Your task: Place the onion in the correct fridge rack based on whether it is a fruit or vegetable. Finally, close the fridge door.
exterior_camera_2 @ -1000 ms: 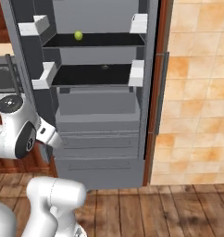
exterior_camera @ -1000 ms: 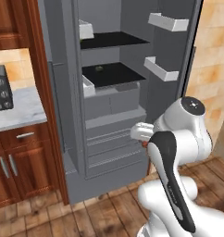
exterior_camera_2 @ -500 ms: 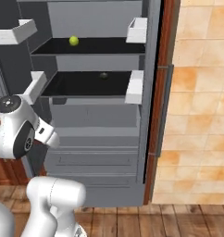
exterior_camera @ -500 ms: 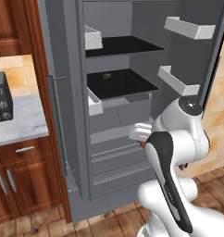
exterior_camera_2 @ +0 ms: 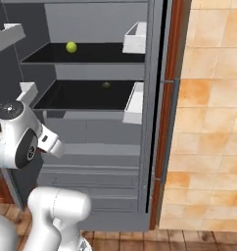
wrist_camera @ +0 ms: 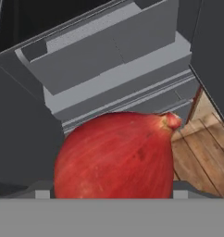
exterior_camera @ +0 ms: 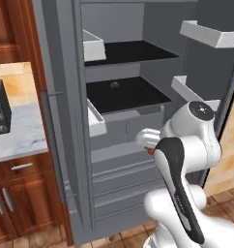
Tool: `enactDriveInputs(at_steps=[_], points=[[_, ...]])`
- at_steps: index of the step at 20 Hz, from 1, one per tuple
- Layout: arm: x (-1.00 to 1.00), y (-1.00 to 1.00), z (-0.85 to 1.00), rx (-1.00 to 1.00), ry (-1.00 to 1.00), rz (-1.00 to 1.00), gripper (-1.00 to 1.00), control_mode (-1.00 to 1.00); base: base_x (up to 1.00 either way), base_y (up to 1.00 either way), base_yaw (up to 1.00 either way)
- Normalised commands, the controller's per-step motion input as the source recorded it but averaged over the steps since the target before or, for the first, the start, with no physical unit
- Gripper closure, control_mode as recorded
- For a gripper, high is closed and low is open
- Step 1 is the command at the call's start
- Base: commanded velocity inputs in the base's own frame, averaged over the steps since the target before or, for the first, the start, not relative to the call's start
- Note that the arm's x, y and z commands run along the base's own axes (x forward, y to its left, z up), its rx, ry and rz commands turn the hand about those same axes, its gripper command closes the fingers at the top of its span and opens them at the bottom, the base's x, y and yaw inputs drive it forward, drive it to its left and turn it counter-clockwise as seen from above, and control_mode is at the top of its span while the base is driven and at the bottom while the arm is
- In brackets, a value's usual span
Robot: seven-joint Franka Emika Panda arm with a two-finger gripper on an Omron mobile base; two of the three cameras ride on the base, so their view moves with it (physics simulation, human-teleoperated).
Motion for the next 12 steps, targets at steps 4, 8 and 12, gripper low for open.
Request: enactDriveInputs(at_steps=[4, 8, 12], points=[[0.00, 0.00, 0.00, 0.00, 0.00, 0.00, 1.00, 1.00, 0.74, -0.03, 0.09], [0.00, 0.00, 0.00, 0.00, 0.00, 0.00, 1.00, 1.00, 0.66, -0.12, 0.08], [0.00, 0.00, 0.00, 0.00, 0.00, 0.00, 1.00, 1.00, 0.59, -0.11, 0.08]])
